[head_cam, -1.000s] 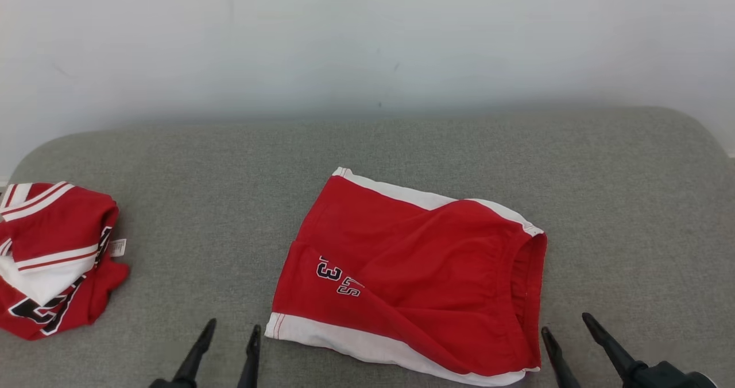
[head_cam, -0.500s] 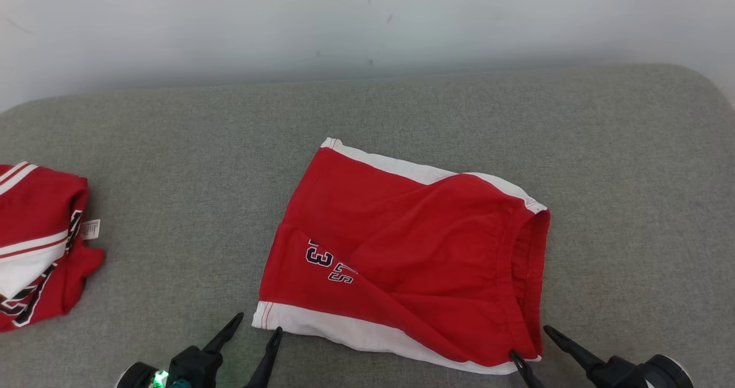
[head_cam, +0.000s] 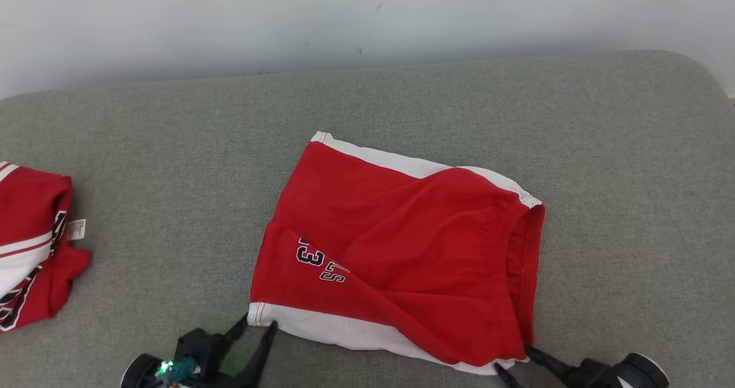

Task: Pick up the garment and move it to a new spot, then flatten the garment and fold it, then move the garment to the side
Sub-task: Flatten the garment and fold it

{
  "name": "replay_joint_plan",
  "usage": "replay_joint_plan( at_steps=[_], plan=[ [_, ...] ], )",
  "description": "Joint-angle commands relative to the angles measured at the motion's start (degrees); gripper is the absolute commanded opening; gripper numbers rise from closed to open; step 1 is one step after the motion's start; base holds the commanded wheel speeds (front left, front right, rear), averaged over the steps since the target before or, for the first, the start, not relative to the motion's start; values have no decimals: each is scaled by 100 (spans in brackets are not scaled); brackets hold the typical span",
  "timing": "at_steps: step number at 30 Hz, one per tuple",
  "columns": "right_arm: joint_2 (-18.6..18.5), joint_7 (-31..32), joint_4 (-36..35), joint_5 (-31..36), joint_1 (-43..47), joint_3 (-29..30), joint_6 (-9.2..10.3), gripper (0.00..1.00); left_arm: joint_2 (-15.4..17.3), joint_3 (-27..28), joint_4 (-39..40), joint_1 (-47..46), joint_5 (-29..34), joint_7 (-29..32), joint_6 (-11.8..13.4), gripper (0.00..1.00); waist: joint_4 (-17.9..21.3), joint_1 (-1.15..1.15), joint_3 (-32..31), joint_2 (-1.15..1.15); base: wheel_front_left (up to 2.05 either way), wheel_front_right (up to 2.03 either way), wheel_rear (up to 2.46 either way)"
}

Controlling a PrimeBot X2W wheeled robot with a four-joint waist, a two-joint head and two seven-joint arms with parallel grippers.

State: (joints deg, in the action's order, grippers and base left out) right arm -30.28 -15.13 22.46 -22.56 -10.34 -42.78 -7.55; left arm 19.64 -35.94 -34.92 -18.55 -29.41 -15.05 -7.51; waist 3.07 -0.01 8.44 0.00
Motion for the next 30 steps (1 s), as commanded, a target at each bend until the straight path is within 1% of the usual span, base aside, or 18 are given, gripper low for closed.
replay_joint_plan(
  at_steps=[1, 4, 7, 12, 17, 20, 23, 27, 30],
  plan=[
    [-35, -1, 3, -71, -81, -56, 14, 0, -38, -8, 7, -98, -106, -19, 8, 0, 7, 1, 2, 0, 0, 0, 0],
    [-54, -2, -11, -134, -168, -197, 14, 0, -42, 56, 69, -104, -167, -19, 8, 0, 3, 1, -10, 0, 0, 0, 0],
    [-103, -1, -198, -223, -251, -262, 14, 0, -47, 198, 316, -18, -173, -20, 8, 0, 4, 1, -83, 0, 0, 0, 0],
    [-119, 0, -764, -476, -334, -43, 14, 0, 105, 529, 932, 89, -69, -19, 8, 0, 13, 1, -191, 0, 0, 0, 0],
    [-188, -1, -1145, -648, -645, 274, 14, 0, 295, 595, 1346, -216, -66, -20, 7, 0, 7, 1, -213, 0, 0, 0, 0],
    [-208, 0, -1292, -867, -1014, 508, 14, 0, 486, 547, 1541, -712, -200, 28, 7, 0, -5, 1, -128, 0, 0, 0, 0],
    [-201, 38, -1337, -1113, -1605, 672, 14, 0, 626, 494, 1711, -1498, -389, 200, 7, 0, -9, 1, 89, 0, 0, 0, 0],
    [-122, 208, -1280, -1427, -2614, 859, 14, 0, 761, 472, 1777, -2731, -748, 518, 7, 0, -20, 1, 612, 0, 0, 0, 0],
    [-92, 423, -1161, -1700, -3538, 964, 14, 0, 795, 304, 1739, -3824, -821, 772, 7, 0, -46, 1, 1105, 0, 0, 0, 0]
  ],
)
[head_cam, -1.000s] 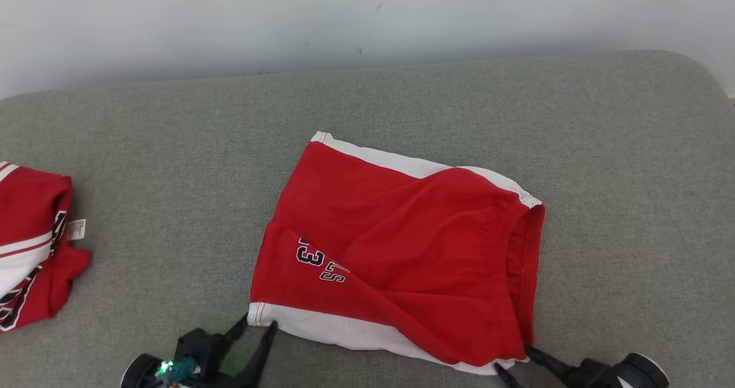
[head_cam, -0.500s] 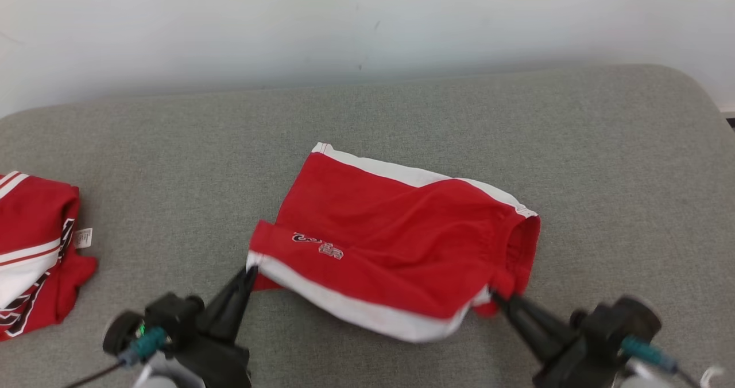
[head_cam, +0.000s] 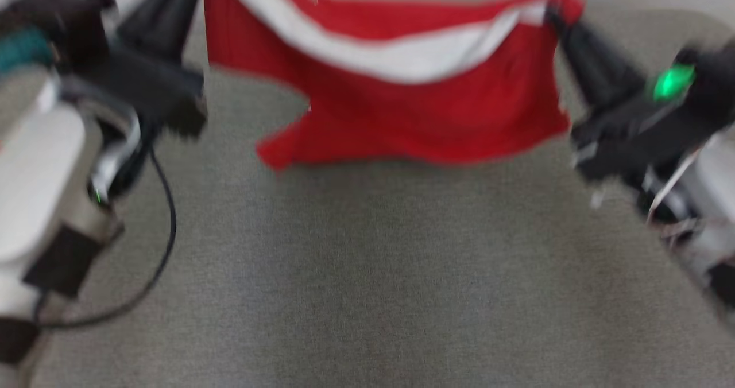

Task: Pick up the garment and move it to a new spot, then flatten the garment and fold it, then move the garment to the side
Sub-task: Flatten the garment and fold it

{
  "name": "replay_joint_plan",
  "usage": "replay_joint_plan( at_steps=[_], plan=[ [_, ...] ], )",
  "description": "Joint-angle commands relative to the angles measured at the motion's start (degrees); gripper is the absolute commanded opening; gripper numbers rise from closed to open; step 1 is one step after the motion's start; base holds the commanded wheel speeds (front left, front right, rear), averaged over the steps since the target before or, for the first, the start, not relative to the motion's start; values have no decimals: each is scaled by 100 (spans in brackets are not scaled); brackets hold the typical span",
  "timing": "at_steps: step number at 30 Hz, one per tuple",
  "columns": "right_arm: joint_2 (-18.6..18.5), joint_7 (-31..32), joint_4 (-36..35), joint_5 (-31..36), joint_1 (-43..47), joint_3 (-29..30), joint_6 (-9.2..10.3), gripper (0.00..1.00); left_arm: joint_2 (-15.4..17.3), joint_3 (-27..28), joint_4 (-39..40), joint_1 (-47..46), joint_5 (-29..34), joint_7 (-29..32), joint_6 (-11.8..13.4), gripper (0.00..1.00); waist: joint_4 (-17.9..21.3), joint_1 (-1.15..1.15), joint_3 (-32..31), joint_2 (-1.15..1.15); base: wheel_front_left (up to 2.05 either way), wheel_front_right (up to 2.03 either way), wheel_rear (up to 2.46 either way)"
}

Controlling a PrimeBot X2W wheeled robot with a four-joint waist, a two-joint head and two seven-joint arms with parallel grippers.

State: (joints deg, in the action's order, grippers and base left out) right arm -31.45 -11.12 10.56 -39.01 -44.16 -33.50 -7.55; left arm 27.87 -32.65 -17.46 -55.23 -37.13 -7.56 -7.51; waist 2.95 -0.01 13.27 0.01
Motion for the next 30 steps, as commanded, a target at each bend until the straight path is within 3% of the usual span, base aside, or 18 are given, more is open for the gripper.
replay_joint_plan(
  at_steps=[1, 8, 17, 24, 30],
  plan=[
    [32, 100, 101, -162, -475, 79, 14, 0, -57, -57, -55, -525, -96, 71, 7, 0, -49, 1, 777, -1, 0, 0, 0],
    [192, 520, 774, -620, -2755, 357, 14, 0, -187, -116, -782, -2808, -457, 286, 10, 0, -38, 1, 1757, -1, 0, 0, 0],
    [575, 574, 2091, -574, -5067, 289, 14, 0, -199, -346, -1968, -4868, -490, 141, 10, 0, 114, 1, 2379, -1, 0, 0, 0],
    [825, 461, 3037, -674, -6107, 15, 14, 0, -261, -667, -2699, -5765, -663, -70, 9, 0, 153, 1, 2626, -1, 0, 0, 0],
    [893, 332, 3420, -717, -6423, -351, 14, 0, -134, -1094, -3018, -5966, -855, -233, 10, 0, 165, 1, 2706, -1, 0, 0, 0]
  ],
)
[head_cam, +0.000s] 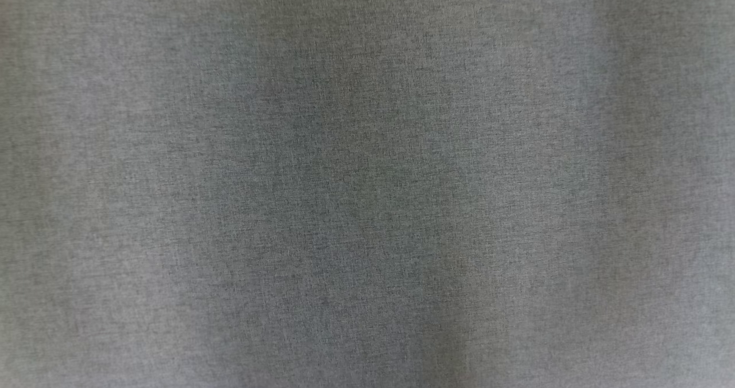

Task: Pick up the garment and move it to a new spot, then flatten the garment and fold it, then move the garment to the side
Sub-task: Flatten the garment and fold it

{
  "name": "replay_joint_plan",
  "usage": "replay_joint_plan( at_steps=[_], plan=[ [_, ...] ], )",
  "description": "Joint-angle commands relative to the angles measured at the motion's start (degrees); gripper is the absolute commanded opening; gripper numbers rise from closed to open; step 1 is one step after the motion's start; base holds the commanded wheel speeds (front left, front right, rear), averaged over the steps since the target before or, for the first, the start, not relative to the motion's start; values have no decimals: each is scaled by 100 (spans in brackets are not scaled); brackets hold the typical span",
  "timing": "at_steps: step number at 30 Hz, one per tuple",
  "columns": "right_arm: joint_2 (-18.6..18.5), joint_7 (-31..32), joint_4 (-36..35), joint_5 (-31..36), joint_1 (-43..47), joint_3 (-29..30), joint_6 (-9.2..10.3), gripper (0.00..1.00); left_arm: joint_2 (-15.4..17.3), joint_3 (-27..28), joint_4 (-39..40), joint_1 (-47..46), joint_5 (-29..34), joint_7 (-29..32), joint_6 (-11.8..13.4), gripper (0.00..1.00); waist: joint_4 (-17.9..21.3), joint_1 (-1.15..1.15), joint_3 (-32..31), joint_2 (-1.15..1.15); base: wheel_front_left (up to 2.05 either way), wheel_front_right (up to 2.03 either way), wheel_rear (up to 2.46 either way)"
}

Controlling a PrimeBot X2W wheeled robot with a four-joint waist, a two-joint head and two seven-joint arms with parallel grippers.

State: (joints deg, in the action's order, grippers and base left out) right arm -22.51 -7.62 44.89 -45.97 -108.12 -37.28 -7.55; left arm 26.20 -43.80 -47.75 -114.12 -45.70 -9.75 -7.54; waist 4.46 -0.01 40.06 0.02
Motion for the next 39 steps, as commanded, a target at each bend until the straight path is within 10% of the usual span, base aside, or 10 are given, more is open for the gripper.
replay_joint_plan(
  at_steps=[1, 13, 29, 39],
  plan=[
    [4, -39, 41, -52, -77, -26, 14, 0, 51, -21, -35, -121, -62, -57, 13, 0, 13, 1, 54, -2, 0, 0, 0],
    [-366, -552, -282, -624, 805, -1024, 14, 0, 502, -519, 608, 1338, -752, -531, 13, 0, -183, 1, -7, -2, 0, 0, 0],
    [-1448, -762, -2635, -906, 4817, -1284, 14, 0, 184, 1594, 3632, 6804, 9, -547, 754, 0, -287, 1, -1220, -2, 0, 0, 0],
    [-1626, -763, -3217, -764, 7228, -971, 14, 0, -292, 2322, 3974, 9472, 410, -548, 581, 0, -272, 1, -2105, -2, 0, 0, 0]
  ],
)
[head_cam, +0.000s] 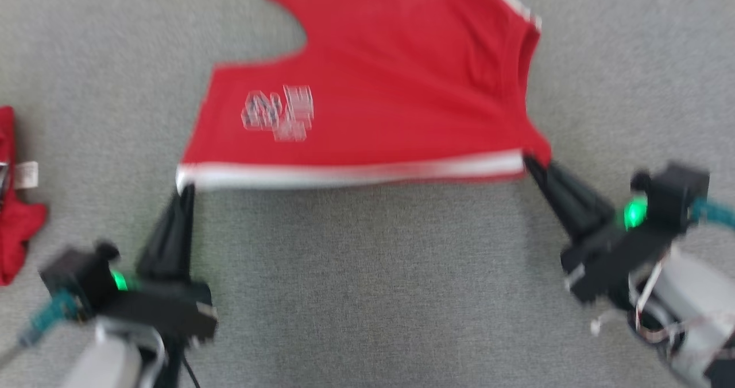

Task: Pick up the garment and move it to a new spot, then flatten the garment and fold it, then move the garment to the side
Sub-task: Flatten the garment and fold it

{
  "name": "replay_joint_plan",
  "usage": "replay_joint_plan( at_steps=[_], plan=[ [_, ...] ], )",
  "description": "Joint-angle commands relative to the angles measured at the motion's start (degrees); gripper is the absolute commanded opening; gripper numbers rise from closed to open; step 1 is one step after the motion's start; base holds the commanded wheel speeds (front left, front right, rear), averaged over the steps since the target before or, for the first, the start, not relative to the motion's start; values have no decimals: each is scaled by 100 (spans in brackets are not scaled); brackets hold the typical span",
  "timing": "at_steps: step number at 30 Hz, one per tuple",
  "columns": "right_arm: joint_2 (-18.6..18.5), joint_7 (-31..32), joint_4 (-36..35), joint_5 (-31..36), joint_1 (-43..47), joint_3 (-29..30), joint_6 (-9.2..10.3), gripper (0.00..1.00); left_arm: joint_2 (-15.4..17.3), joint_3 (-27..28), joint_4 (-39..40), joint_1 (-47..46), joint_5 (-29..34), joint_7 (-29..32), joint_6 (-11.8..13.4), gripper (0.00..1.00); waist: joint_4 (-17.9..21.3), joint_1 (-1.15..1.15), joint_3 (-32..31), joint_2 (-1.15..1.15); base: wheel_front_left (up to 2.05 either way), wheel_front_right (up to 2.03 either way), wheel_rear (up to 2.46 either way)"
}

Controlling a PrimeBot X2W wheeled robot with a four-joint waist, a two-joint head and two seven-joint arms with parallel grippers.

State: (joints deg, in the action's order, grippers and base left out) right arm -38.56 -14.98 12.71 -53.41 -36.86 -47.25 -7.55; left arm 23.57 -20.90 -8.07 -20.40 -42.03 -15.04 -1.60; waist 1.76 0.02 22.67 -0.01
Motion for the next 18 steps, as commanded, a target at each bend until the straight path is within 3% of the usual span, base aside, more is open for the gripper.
replay_joint_plan(
  at_steps=[1, 12, 18],
  plan=[
    [-36, -26, -23, -26, 334, 48, 14, 0, -104, 68, -6, 316, 58, -20, -40, 0, -6, -2, -438, 1, 0, 0, 0],
    [72, -28, -393, 36, 2207, 511, 14, 0, -795, 719, -61, 1771, 368, -20, -268, 0, 6, -2, -1003, 1, 0, 0, 0],
    [96, 121, -756, 122, 3104, 851, 14, 0, -897, 983, 68, 2321, 623, -20, -320, 0, 4, -2, -1198, 1, 0, 0, 0]
  ],
)
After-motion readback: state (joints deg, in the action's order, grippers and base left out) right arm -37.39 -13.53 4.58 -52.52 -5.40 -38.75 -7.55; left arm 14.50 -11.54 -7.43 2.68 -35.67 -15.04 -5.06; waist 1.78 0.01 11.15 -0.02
